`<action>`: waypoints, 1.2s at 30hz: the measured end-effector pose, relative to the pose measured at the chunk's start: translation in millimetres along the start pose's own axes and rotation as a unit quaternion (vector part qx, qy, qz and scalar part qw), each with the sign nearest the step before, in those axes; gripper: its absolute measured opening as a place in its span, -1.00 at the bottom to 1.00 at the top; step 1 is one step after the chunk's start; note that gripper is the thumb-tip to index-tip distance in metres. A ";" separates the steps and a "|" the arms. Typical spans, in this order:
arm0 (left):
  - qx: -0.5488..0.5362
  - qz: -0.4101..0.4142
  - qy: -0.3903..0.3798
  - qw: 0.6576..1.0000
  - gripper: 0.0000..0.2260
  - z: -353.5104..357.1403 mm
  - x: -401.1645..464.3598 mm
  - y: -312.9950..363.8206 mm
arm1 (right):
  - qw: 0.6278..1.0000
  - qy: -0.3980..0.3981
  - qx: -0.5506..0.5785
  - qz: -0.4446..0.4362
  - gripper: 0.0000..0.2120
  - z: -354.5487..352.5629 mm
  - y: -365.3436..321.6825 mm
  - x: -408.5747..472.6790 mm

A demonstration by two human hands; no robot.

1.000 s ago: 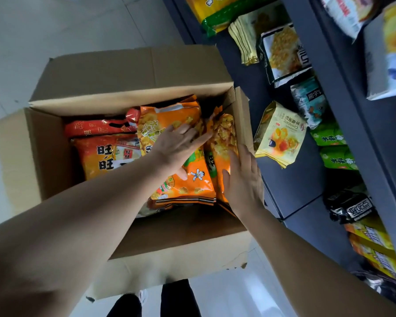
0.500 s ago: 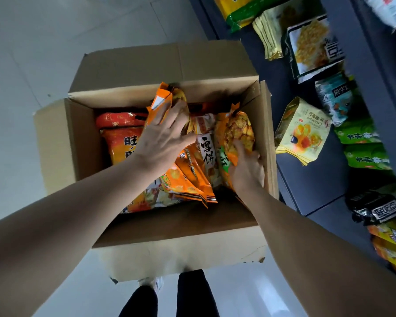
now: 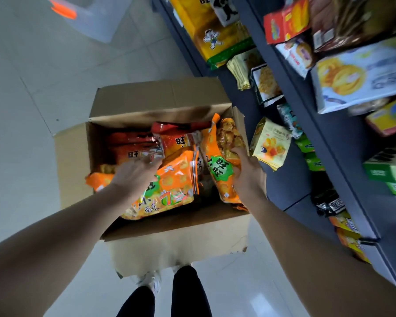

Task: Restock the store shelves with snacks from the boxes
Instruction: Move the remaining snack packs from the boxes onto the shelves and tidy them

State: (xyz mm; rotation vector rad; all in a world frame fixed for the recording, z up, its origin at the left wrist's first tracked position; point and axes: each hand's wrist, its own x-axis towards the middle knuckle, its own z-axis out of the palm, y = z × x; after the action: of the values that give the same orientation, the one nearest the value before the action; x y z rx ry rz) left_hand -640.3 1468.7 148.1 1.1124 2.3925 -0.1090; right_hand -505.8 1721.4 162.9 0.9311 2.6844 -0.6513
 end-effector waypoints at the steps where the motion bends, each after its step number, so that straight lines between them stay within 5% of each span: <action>1: -0.011 -0.026 -0.003 1.000 -0.47 -4.6 -11.4 -1.1 | 1.000 0.011 0.003 -0.001 -0.48 -10.9 -3.4 -6.9; 7: -0.073 -0.082 0.080 0.991 -0.49 -70.9 -78.6 2.9 | 0.998 0.063 0.018 0.000 -0.51 -83.9 -37.1 -56.9; 12: -0.120 -0.066 0.167 0.976 -0.25 -151.9 -132.1 18.7 | 0.993 0.112 0.034 -0.005 -0.53 -154.5 -69.8 -109.2; 21: -0.090 -0.007 0.238 0.967 -0.40 -303.7 -201.5 60.3 | 0.981 0.186 0.044 -0.020 -0.61 -305.5 -106.6 -193.6; 36: -0.047 0.127 0.431 0.892 -0.51 -535.7 -264.5 175.8 | 0.944 0.331 -0.013 -0.002 -0.67 -572.4 -102.6 -346.9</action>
State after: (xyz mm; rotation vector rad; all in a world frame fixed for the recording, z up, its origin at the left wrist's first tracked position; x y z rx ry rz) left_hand -582.5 1547.1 763.3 1.6546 2.8874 0.7327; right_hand -340.1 1739.1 819.2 1.3295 3.2520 -0.3328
